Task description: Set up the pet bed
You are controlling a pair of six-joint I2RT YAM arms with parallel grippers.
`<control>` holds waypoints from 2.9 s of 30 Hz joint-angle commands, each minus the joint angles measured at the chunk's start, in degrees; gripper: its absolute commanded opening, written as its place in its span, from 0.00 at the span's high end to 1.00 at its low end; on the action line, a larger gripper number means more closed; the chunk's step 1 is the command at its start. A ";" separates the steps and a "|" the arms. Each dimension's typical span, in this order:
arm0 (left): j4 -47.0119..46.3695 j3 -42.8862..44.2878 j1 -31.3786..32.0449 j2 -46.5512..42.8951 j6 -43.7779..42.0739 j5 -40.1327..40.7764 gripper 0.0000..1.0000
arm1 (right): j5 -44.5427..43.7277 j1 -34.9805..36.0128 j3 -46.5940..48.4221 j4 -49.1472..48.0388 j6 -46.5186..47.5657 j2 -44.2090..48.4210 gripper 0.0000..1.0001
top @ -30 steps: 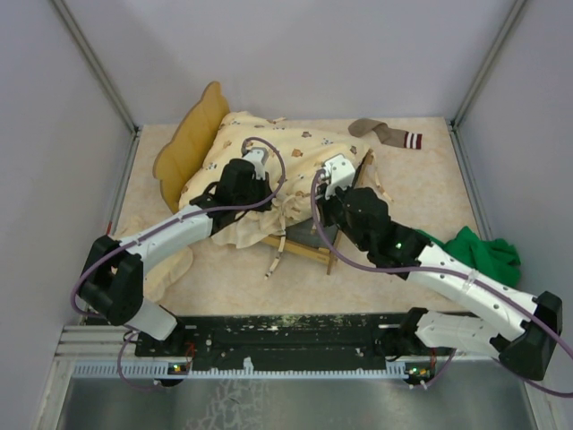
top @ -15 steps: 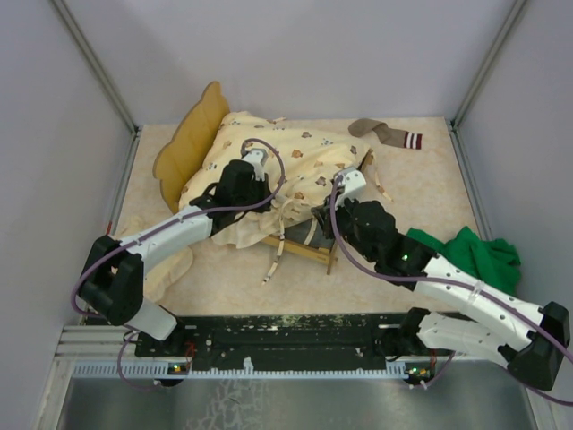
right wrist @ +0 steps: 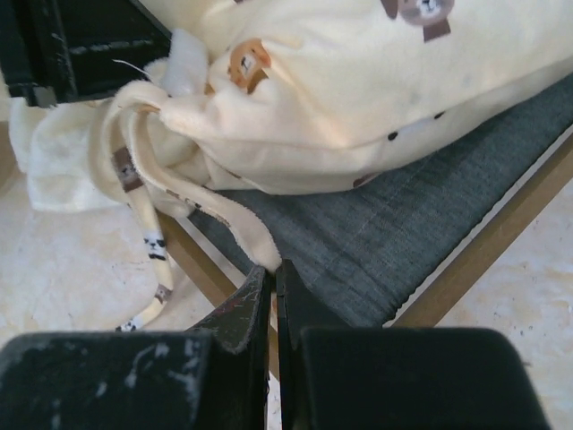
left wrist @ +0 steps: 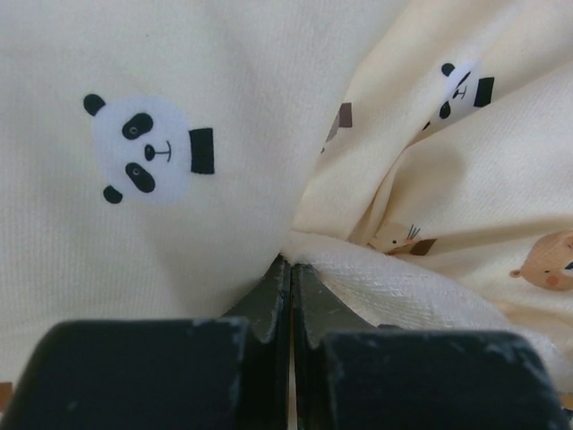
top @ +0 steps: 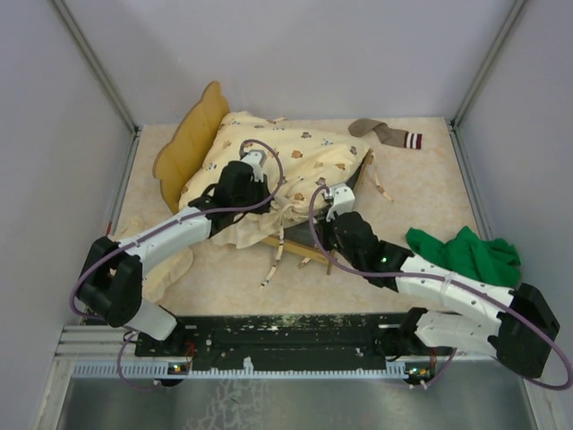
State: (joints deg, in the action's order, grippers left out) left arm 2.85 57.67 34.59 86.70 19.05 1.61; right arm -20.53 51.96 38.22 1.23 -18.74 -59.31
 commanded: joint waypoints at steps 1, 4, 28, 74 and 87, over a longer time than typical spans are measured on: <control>2.03 -1.35 -0.93 -1.77 0.02 0.22 1.00 | -2.12 0.25 -0.53 -5.99 -1.97 -1.67 1.00; 2.41 -1.34 -0.90 -2.31 0.21 -0.15 1.00 | -2.61 0.26 -0.56 -6.55 -2.29 -4.07 1.00; 4.99 -15.28 1.53 -27.05 -0.24 -17.07 0.59 | 0.95 0.16 -2.77 0.67 -9.79 -2.56 0.86; 3.67 -34.04 3.20 -34.05 17.76 -23.37 0.52 | 39.24 7.31 -2.19 6.60 63.38 -14.60 0.65; 2.68 -37.10 3.20 -32.84 18.70 -19.33 0.50 | 32.32 9.57 -2.37 1.06 63.74 -22.49 0.69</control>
State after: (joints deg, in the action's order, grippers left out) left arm 7.16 21.28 38.09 52.69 37.54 -19.68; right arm 14.50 60.86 34.68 6.59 44.49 -80.79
